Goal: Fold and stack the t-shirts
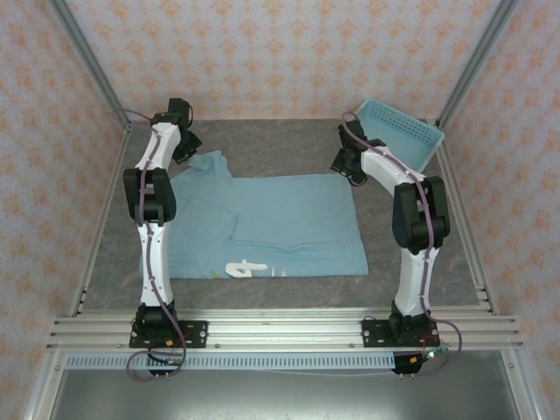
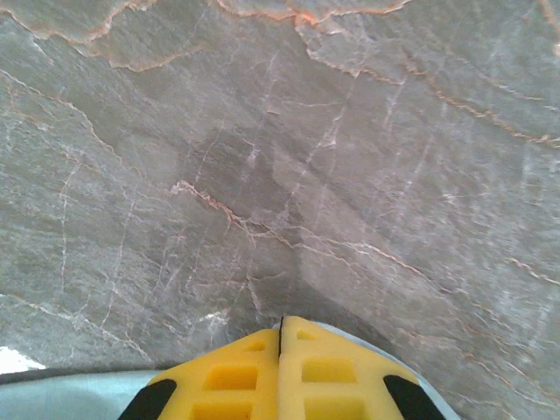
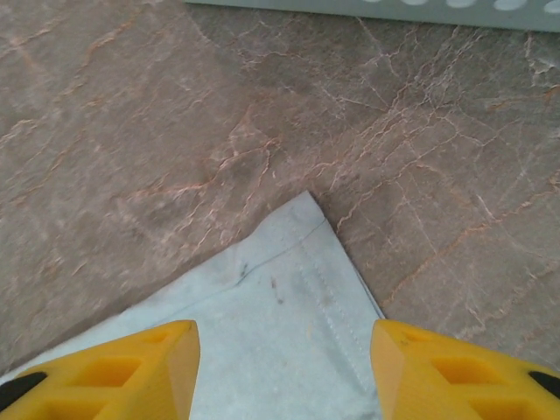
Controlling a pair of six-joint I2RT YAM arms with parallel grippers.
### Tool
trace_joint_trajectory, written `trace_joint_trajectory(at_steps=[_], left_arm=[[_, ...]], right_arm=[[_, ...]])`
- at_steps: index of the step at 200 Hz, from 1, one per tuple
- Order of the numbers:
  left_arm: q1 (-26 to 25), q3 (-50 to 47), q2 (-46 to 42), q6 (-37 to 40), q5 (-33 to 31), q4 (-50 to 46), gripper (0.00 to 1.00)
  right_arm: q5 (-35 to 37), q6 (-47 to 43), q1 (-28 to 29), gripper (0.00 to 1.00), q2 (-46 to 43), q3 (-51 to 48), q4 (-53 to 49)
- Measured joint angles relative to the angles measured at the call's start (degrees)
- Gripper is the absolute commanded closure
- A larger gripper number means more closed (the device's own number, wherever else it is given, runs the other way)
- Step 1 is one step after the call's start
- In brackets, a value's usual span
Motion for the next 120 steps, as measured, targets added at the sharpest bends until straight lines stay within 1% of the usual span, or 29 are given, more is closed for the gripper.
trace_joint_trajectory(at_steps=[21, 66, 106, 120], left_arm=[[-0.22, -1.33, -2.71, -0.04, 0.52, 0.07, 1.00], [-1.29, -3.17, -9.70, -0.37, 2.12, 0.94, 1.00], [-1.92, -6.58, -13.53, -0.44, 2.99, 1.81, 1.00], [-1.92, -7.76, -14.01, -0.44, 3.37, 1.81, 1.00]], right_arm=[[1.29, 0.28, 0.00, 0.43, 3.43, 1.90, 0.04], [3.21, 0.39, -0.04, 0.44, 8.98, 6.73, -0.37], [3.19, 0.20, -0.04, 0.51, 12.28, 10.19, -0.85], [3.74, 0.20, -0.04, 0.55, 12.87, 10.19, -1.09]])
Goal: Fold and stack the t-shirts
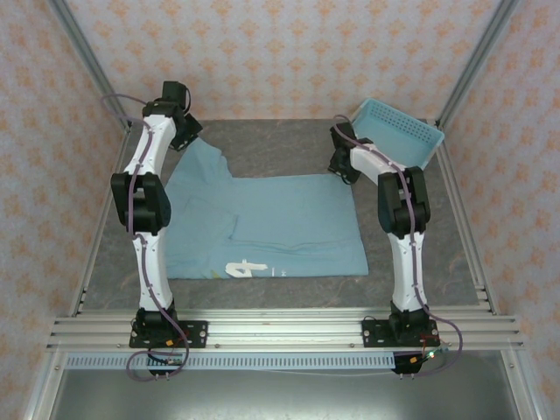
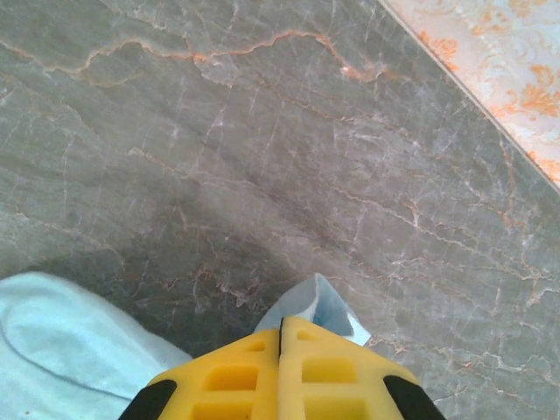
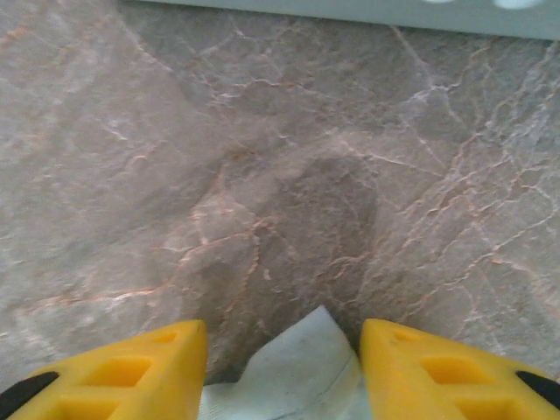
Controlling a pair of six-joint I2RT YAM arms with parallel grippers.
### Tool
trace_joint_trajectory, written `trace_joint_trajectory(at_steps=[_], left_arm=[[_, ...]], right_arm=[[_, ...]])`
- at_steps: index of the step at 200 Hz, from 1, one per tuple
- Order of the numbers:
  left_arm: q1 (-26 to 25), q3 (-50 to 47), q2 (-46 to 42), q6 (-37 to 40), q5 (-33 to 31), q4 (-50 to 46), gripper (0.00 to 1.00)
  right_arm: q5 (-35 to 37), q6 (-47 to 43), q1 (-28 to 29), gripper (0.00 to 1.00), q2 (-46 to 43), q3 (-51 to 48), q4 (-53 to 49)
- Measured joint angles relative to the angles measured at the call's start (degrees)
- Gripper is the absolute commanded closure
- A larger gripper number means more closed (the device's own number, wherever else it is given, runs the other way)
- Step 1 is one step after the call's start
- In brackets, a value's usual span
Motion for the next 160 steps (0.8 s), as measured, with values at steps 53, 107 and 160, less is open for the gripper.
trace_joint_trajectory(at_steps=[53, 107, 160], left_arm=[[0.00, -1.97, -1.18, 0.00, 0.44, -0.15, 1.00], [-0.02, -7.34, -7.28, 0.00, 1.18, 0.00, 1.00], [-0.02, -21.38, -21.53, 0.72, 2.29, -0.02, 1.00]], right_arm=[[1.77, 0.63, -0.26, 0.90, 0.11, 0.52, -2.67], [1.51, -0.20, -0.22, 1.00, -0.42, 0.70, -3.43], [-1.22, -1.55, 0.42, 1.00, -8.31, -3.76, -4.44]])
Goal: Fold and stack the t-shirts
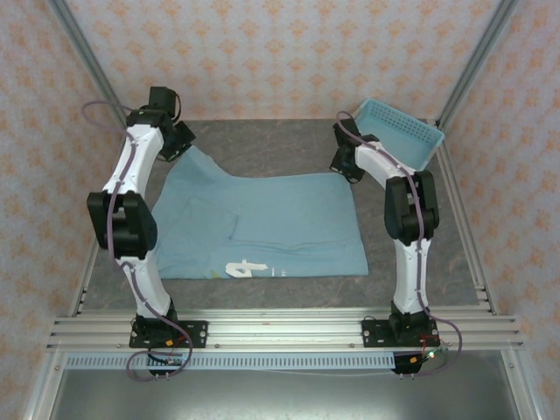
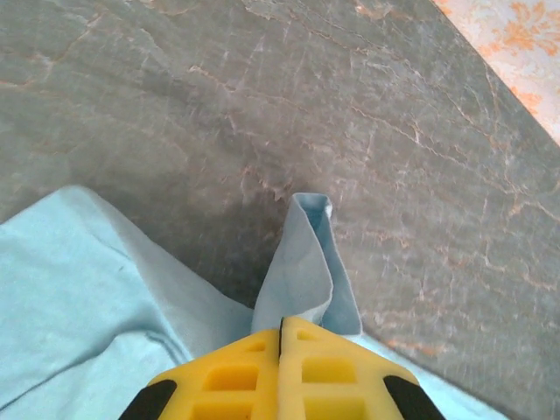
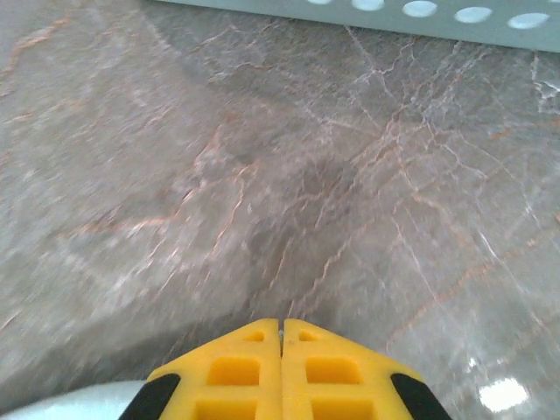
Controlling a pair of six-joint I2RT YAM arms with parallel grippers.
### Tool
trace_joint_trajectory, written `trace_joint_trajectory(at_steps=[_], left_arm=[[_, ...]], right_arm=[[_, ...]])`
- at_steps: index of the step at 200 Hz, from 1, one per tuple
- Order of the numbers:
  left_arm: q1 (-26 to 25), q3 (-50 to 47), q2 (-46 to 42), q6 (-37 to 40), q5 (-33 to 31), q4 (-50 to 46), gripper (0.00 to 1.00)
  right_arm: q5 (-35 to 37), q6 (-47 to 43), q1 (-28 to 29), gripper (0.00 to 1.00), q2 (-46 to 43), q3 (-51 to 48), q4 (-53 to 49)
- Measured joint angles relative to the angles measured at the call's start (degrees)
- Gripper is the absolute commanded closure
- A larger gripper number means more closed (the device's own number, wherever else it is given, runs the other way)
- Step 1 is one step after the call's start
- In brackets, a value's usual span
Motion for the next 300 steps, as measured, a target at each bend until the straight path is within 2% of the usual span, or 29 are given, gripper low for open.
trace_joint_trajectory(at_steps=[46, 94, 126, 155, 192, 262, 296, 300], left_arm=[[0.00, -13.94, -16.44, 2.03, 0.87, -0.94, 1.00], [-0.24, -31.50, -33.62, 3.34, -2.84, -3.85, 1.00], [-0.35, -44.81, -43.41, 1.14, -6.08, -5.68, 1.00], [-0.35, -52.17, -49.18, -1.81, -8.37, -6.84, 1.00], [-0.35, -56.02, -53.31, -5.31, -10.80, -7.87, 1.00], [-0.35, -56.39, -58.97, -10.10, -17.16, -11.52, 1.00], [-0.35, -57.72, -59.47, -11.28, -17.57, -11.96, 1.00], [-0.37, -58.03, -59.41, -11.37, -17.57, -12.00, 1.00]], right_arm=[[-1.38, -0.46, 0.74, 1.00, -11.80, -11.50, -0.17], [-3.04, -0.81, 0.98, 1.00, -21.59, -25.46, 0.15], [-4.11, -0.26, 1.44, 1.00, -25.66, -32.76, 0.24], [-4.61, 0.74, 1.84, 1.00, -28.35, -37.03, 0.20], [-4.72, 1.88, 1.84, 1.00, -29.57, -39.98, 0.15], [-4.31, 3.80, 2.03, 1.00, -34.53, -42.97, -0.31], [-4.37, 4.59, 2.62, 1.00, -35.32, -45.64, -0.26], [-4.42, 4.70, 2.64, 0.97, -35.32, -45.99, -0.28]])
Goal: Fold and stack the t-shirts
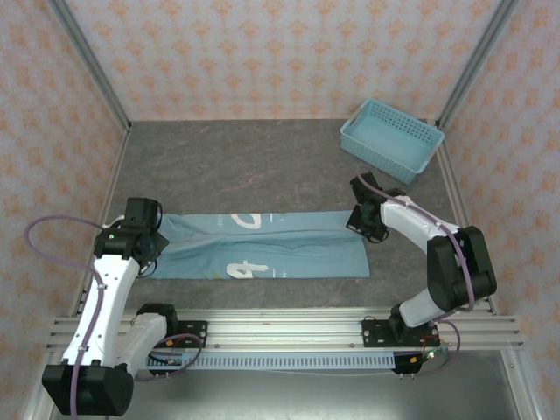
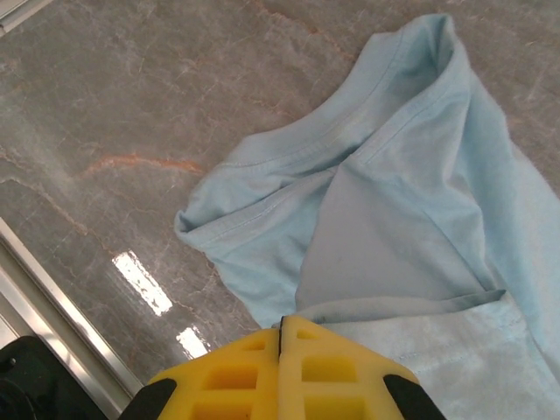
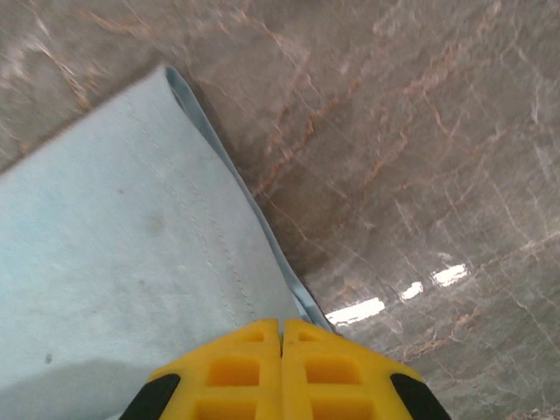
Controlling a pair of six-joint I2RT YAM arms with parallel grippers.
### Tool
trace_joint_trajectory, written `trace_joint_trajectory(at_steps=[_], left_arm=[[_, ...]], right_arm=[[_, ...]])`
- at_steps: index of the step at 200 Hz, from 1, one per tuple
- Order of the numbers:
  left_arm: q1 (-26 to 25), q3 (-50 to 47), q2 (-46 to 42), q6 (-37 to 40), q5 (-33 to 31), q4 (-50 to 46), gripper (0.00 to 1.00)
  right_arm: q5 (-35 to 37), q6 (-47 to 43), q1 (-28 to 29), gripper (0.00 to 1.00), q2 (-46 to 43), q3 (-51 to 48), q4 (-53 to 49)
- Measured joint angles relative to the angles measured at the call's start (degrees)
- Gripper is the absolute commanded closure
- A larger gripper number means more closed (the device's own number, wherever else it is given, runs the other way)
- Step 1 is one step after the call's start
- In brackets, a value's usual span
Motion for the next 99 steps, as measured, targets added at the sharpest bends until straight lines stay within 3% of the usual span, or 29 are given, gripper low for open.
trace_joint_trajectory(at_steps=[24, 47, 99], left_arm=[[0.02, -2.25, 0.90, -0.85, 0.07, 0.02, 1.00], [0.02, -3.85, 1.07, -1.46, 0.33, 0.00, 1.00], [0.02, -5.11, 1.07, -4.24, 0.92, 0.22, 1.00]], right_arm=[[-0.15, 0.61, 0.11, 0.80, 0.02, -1.62, -0.07], [0.17, 1.79, 0.09, 0.71, -0.50, -2.08, -0.26], [0.94, 3.76, 0.24, 0.68, -6.71, -2.47, -1.36]])
